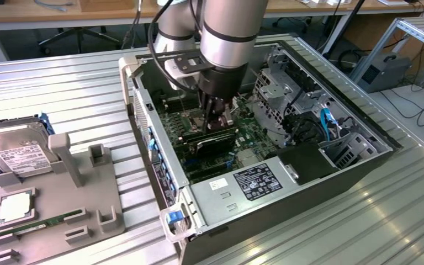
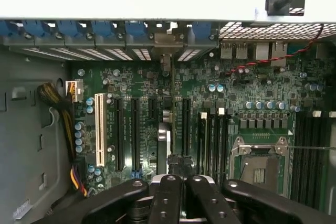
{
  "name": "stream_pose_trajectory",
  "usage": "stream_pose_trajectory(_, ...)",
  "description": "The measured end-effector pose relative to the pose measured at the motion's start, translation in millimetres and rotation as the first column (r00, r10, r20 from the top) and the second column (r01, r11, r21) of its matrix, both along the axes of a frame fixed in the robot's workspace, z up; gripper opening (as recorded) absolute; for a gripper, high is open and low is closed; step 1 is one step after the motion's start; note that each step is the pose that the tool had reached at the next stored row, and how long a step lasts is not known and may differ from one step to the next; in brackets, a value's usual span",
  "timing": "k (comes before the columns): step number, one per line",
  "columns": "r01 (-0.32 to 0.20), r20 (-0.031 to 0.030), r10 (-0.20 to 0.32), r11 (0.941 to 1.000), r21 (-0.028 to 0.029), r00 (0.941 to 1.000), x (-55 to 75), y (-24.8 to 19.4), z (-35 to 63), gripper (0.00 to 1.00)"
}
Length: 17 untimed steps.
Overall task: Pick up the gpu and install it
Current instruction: 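Press down on the gpu until it lock into place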
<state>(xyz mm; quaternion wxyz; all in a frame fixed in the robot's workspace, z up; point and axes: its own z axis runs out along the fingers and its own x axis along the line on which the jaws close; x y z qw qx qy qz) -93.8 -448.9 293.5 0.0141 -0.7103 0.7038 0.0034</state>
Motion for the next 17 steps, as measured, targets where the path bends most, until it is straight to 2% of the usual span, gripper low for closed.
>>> stream_pose_trajectory(4, 0.0, 0.0, 0.0, 1.0, 0.0, 1.0, -1.1, 0.0, -11.8, 0.11)
stream_pose_trajectory(6, 0.0, -0.0001, 0.0, 1.0, -0.0002, 1.0, -1.2, 0.0, -12.3, 0.11)
stream_pose_trajectory(8, 0.0, 0.0, 0.0, 1.0, 0.0, 1.0, -3.8, 0.0, -17.8, 0.11)
stream_pose_trajectory(17, 0.0, 0.0, 0.0, 1.0, -0.0001, 1.0, -5.2, 0.0, -22.3, 0.11)
